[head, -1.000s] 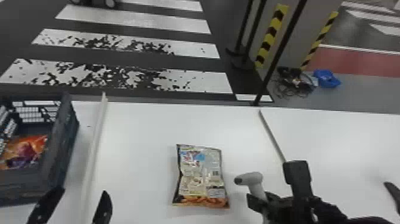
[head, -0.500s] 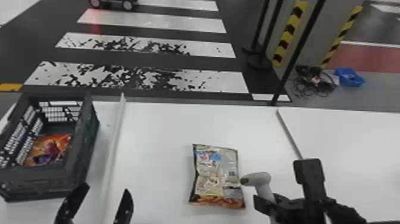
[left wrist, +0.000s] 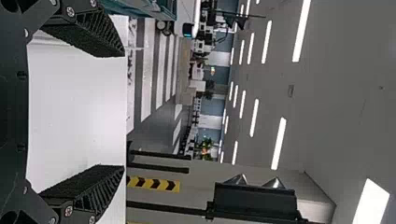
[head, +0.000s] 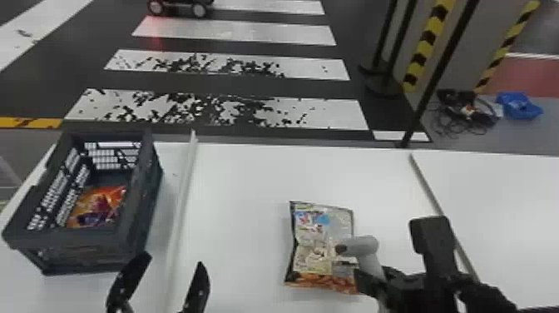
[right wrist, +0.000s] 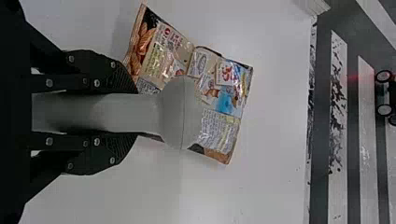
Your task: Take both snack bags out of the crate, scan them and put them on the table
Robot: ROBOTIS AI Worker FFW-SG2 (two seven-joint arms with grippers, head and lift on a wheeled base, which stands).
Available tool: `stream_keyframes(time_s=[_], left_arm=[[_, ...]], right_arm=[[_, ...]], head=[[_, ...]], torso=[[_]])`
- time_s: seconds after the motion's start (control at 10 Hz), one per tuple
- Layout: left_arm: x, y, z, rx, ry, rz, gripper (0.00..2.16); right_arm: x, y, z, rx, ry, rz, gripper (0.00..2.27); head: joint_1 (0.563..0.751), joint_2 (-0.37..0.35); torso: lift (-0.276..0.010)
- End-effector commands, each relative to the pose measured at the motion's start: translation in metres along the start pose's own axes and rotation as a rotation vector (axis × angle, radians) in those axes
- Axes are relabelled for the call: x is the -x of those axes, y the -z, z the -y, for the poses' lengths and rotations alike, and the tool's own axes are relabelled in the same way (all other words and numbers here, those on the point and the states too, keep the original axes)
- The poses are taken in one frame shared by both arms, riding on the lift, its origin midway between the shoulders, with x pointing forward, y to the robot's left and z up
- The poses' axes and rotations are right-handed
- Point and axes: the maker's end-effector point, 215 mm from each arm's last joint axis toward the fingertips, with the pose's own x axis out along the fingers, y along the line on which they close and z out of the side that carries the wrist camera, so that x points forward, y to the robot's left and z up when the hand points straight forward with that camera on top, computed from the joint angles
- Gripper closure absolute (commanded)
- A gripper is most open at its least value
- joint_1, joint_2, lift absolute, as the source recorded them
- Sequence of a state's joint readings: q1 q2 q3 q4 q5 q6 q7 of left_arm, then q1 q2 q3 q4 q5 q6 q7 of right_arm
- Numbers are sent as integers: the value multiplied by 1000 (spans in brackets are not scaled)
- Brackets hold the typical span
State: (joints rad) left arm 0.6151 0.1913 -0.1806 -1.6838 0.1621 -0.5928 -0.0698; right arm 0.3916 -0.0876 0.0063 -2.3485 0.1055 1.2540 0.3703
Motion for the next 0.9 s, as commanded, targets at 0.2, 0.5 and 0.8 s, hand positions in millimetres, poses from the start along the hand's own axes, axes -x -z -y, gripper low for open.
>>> stream_keyframes(time_s=[0.2,0.5,0.8], left_arm=[[-1,-3,1,-3,5,6,147],[0,-4,1,-2,4,9,147],[2,-6,0,-3,3,15,147]], right_arm=[[-4,-12,0,14,10,15,2219],[-7,-6,-1,14,11,1,2219],[-9,-7,2,16,16,4,2219]], head=[[695,-48],[695,-51],[695,-47]], torso=[[-94],[-94],[-94]])
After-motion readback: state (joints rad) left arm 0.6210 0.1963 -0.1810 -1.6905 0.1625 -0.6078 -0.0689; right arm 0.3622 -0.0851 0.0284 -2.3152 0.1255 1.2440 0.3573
